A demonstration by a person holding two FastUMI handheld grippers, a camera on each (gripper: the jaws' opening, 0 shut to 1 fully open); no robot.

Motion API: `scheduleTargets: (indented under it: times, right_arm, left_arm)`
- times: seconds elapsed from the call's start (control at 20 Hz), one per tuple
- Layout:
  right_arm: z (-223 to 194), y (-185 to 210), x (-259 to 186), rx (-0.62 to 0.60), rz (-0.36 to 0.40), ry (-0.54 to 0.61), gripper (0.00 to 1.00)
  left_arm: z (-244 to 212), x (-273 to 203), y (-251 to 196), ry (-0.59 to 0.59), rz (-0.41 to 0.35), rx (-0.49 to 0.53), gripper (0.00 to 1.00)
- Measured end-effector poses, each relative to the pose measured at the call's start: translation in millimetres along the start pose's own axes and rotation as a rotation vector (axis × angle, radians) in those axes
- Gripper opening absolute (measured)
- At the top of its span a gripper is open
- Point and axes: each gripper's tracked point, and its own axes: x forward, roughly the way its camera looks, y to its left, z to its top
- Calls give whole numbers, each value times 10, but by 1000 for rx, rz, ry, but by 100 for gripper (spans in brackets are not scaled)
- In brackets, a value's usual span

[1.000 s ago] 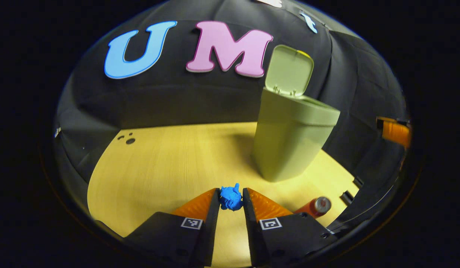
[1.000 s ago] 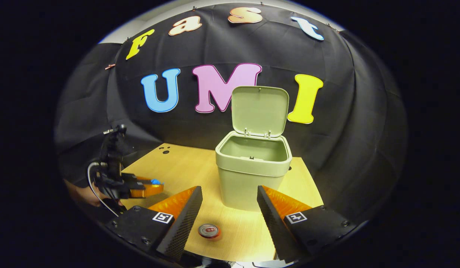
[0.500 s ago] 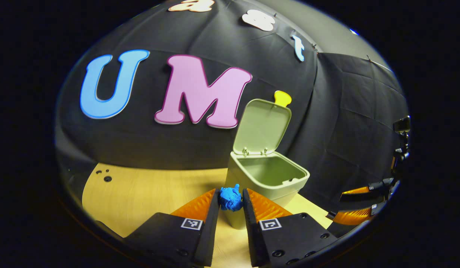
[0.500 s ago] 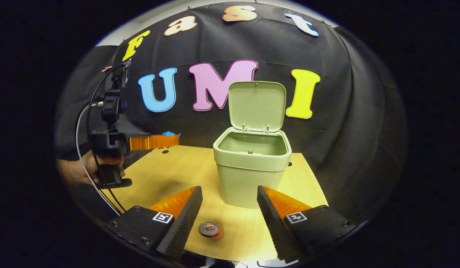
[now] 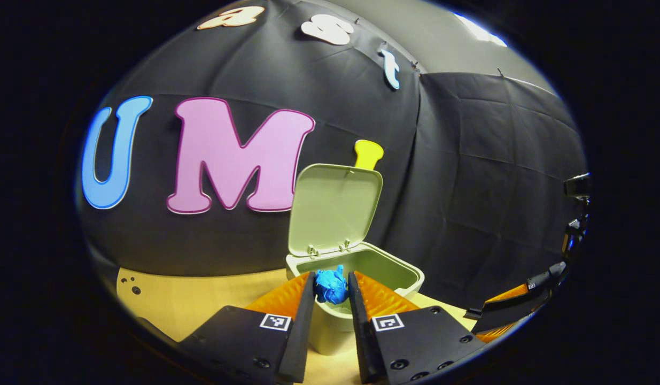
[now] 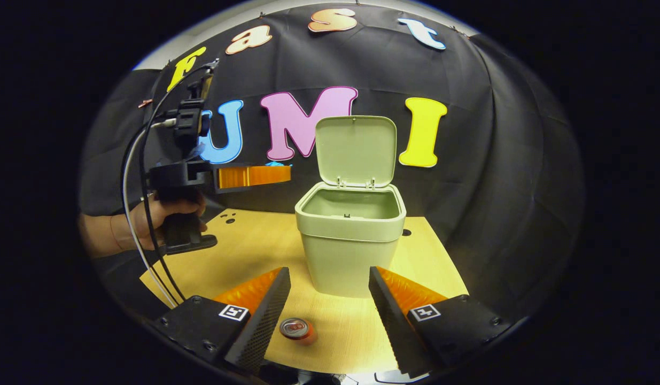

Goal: Press the lid of the desktop garbage bin to open it, pick up the crumpled paper on the desktop and throw it into the bin, then pick up the pop can on the desktop and drop it into the bin, and finally close the garbage bin lid.

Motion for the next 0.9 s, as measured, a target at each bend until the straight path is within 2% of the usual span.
scheduleTargets:
  times: [0.4,0.55,0.75,0.9]
  right_arm:
    - [4,-15,-59,45,-20,-10,93]
    - [-27,-5,-76,49,-14,-1,91]
    - [-48,-17,-123,54,-4,3,92]
    - [-81,-24,-137,54,6,11,92]
  left_arm:
    - [-156,444,-145,40,-46,20,39]
    - [-211,529,-153,52,-45,26,42]
    - [-278,584,-167,59,-44,34,53]
    - [-289,594,-168,54,-37,44,71]
